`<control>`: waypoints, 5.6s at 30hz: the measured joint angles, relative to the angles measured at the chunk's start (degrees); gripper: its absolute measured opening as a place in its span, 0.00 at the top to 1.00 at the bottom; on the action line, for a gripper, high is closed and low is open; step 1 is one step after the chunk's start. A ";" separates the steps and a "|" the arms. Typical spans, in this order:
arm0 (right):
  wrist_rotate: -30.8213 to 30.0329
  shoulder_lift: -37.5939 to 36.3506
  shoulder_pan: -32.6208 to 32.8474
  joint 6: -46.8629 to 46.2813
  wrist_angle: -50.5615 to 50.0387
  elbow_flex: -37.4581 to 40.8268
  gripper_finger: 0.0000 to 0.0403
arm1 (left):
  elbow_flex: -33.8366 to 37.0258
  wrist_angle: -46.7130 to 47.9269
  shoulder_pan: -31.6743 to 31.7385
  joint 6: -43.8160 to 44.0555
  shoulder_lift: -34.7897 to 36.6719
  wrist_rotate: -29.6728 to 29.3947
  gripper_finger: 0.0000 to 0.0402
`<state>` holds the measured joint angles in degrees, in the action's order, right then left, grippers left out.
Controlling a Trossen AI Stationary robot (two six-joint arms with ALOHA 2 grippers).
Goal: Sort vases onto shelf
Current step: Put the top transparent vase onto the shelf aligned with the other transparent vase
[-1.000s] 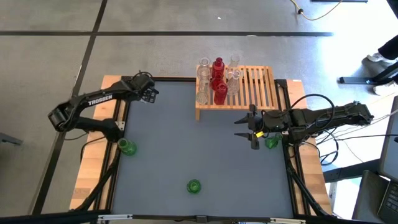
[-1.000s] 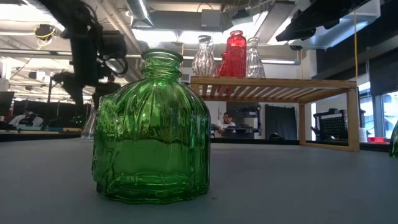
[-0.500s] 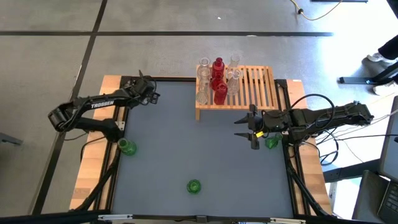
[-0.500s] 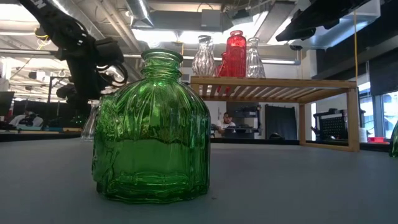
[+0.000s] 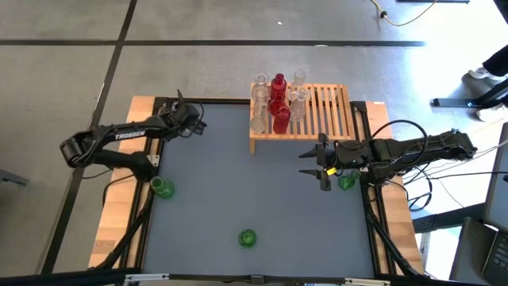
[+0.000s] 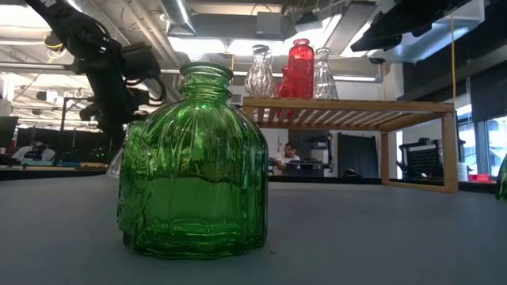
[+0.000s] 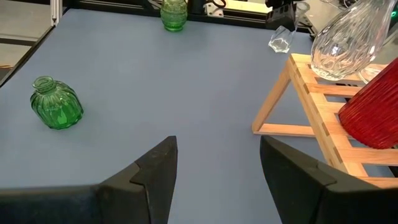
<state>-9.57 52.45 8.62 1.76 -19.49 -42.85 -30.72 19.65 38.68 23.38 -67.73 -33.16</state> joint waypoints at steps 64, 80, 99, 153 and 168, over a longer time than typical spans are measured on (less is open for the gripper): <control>-17.91 4.07 33.75 -33.05 6.54 10.32 0.47 | -58.73 -10.46 -58.06 -7.03 -53.42 12.98 0.61; -19.96 4.07 33.75 -31.34 6.67 10.34 0.47 | -58.73 -8.36 -59.34 -5.97 -51.09 11.03 0.39; -22.87 9.63 33.74 -28.85 10.78 10.15 0.09 | -58.69 -6.63 -60.24 -8.97 -45.87 9.94 0.38; -27.32 40.00 29.88 -16.87 60.99 14.43 0.82 | -32.65 -14.77 -70.77 3.11 -35.87 -11.96 0.38; -27.92 3.94 22.92 -10.19 33.90 13.49 0.79 | -32.72 -14.04 -71.53 3.06 -34.58 -11.26 0.38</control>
<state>-37.50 56.39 31.54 -8.43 14.42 -29.36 -63.44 5.61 -32.85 26.44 -102.30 -44.42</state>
